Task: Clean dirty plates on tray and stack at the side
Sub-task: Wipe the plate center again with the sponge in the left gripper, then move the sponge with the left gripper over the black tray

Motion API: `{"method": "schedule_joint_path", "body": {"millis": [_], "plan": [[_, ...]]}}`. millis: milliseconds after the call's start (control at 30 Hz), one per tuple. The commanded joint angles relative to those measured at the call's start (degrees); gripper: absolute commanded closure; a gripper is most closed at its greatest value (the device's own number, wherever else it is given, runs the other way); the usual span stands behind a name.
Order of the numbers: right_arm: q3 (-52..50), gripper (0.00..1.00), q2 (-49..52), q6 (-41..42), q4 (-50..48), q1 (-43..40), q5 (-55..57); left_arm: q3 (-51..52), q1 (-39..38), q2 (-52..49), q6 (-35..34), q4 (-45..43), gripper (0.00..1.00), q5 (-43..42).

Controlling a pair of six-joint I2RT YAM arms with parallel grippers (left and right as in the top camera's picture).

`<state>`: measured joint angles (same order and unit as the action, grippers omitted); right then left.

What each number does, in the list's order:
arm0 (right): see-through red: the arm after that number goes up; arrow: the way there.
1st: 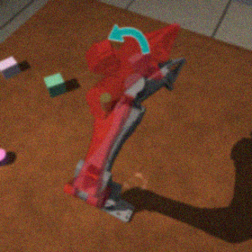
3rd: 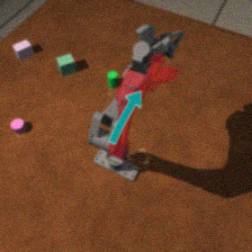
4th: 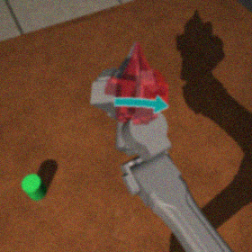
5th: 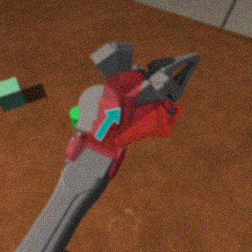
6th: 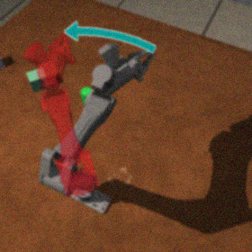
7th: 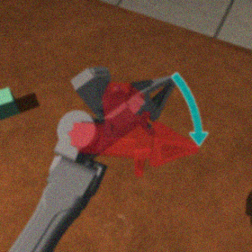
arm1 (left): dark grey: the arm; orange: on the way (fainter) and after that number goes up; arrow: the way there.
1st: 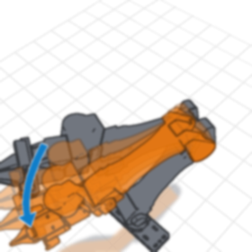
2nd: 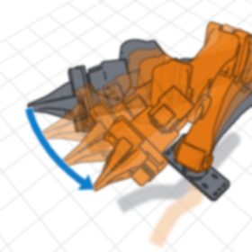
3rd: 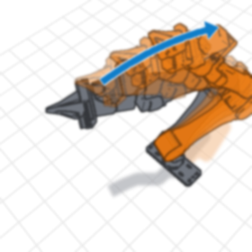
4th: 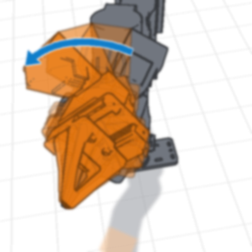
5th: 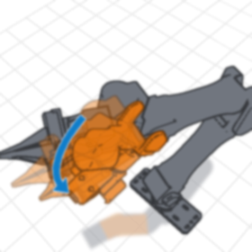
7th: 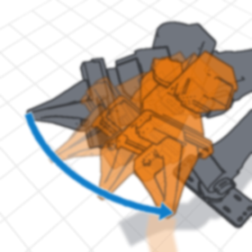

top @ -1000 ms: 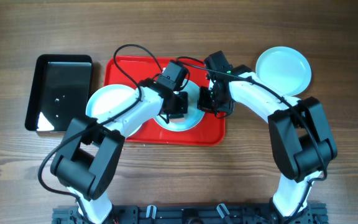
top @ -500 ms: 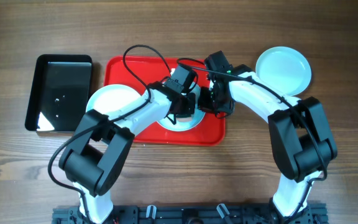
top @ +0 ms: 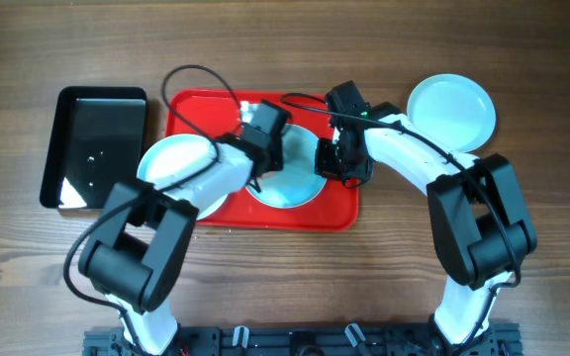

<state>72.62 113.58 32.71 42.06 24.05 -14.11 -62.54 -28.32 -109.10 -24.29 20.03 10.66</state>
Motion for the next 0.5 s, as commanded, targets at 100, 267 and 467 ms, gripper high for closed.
{"method": "schedule_joint_path", "body": {"millis": [100,267,467], "plan": [[-0.96,0.96,1.95,-1.22,1.70,-0.37,4.31,4.04,7.13,-4.17,4.61,1.95,0.96,3.63],[-0.96,0.96,1.92,-0.98,2.19,-0.37,7.02,2.47,8.35,0.72,4.59,1.44,0.96,4.07],[-0.87,0.96,1.92,-1.22,1.95,-0.35,8.31,1.33,8.37,14.27,4.59,-0.57,0.96,7.89]]}}
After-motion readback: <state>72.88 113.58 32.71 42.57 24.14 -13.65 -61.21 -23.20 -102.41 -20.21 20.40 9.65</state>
